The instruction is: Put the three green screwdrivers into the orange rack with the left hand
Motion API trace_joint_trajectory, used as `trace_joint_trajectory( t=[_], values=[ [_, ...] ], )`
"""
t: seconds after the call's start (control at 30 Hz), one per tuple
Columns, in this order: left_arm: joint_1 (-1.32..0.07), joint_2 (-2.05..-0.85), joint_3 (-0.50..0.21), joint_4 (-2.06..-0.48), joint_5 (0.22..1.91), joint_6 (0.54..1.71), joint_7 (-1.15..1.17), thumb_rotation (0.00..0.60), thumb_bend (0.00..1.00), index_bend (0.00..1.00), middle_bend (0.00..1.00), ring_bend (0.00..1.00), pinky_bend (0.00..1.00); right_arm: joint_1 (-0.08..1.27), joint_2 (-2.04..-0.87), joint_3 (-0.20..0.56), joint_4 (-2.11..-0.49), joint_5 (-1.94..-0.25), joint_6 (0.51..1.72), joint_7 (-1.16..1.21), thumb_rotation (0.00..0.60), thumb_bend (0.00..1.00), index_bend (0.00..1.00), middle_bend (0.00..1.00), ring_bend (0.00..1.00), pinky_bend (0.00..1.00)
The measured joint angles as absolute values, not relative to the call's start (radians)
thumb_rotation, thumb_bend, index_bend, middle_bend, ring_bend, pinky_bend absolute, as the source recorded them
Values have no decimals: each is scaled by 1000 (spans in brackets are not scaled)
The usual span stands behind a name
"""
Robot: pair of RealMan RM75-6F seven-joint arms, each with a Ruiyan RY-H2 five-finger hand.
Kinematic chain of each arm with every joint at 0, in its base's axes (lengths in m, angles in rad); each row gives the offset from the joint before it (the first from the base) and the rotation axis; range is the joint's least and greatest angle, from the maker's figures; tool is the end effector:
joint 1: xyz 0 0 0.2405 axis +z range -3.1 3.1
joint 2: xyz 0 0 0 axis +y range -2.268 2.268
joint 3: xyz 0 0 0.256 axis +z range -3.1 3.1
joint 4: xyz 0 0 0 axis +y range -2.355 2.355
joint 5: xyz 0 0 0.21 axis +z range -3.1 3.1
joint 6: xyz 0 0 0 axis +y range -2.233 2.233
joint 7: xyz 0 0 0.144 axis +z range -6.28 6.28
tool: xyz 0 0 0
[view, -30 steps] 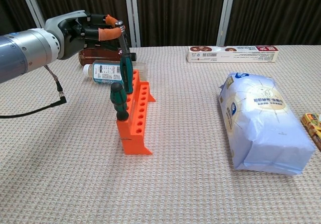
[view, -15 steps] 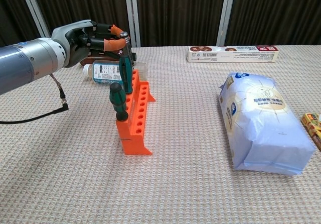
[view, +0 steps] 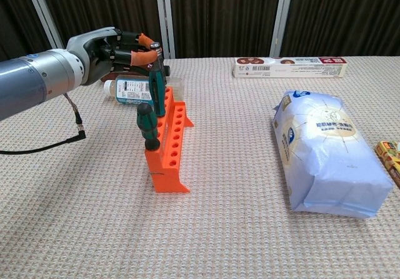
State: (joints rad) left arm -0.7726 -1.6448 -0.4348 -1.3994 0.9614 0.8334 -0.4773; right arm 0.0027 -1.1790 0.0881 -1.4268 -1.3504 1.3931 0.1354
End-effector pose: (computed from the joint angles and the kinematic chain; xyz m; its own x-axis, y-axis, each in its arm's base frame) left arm -0.1099 0.3895 -0.0141 -0.5505 0.3707 0.7480 0.8123 0.0311 0.5824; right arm -0.3780 -0.1589 0.1637 0.3551 -0.0528 0.9333 -0.9034 0.2371 0.3572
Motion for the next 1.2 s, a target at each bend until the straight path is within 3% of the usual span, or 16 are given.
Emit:
trace_joint_trajectory(
  t=[1.2],
  values=[
    [-784, -1669, -431, -1375, 942, 812, -436, 600, 554, 680, 366, 186, 267, 2, -1181, 88, -1418, -1346, 1388, 143, 600, 0, 0, 0, 0, 0]
  ],
)
